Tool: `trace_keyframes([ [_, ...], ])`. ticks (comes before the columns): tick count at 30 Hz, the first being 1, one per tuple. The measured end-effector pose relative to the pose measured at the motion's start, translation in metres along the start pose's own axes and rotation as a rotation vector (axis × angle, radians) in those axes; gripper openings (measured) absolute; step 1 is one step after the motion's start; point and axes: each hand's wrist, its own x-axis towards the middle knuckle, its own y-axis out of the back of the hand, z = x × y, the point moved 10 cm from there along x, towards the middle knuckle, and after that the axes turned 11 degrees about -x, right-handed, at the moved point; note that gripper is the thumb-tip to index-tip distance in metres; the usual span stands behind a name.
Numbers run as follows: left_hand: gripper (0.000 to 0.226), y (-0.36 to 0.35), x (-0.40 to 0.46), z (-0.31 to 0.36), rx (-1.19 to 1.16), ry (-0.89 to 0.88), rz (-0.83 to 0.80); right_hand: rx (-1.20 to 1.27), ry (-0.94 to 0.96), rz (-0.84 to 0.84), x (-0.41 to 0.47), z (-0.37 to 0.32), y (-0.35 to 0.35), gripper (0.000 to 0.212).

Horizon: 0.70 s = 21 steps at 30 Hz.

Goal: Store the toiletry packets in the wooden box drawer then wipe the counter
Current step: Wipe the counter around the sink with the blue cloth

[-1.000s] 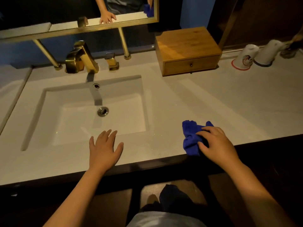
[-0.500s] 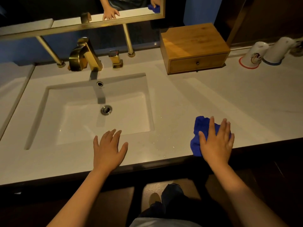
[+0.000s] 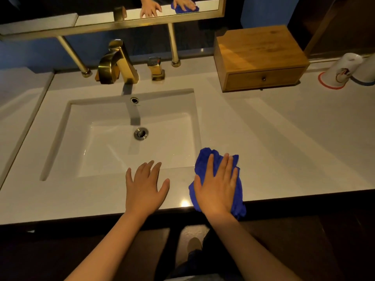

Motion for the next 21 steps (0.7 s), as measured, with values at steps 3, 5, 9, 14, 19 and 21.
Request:
trace_keyframes([
  [3,0.069,-0.001,0.0,-0.001,0.004,0.006,-0.003,0.025,0.021,0.013,0.01,-0.014,0.003,0.071],
  [5,0.069,-0.001,0.0,-0.001,-0.002,0.009,-0.002,0.048,0.082,0.028,0.019,-0.027,0.009,0.063],
  [9,0.067,-0.001,0.001,-0.002,-0.01,0.014,0.003,0.153,0.232,0.032,0.048,-0.062,0.018,0.034],
  [14,0.066,-0.001,0.0,-0.004,0.002,0.012,0.005,0.314,0.474,0.09,0.038,-0.08,0.029,0.029],
  [19,0.068,0.002,0.0,-0.002,-0.013,0.009,0.019,0.6,0.521,0.13,0.004,-0.035,0.04,0.046],
  [21,0.068,0.004,-0.001,-0.001,-0.015,0.011,0.021,0.921,0.197,0.178,0.007,0.02,0.043,0.047],
])
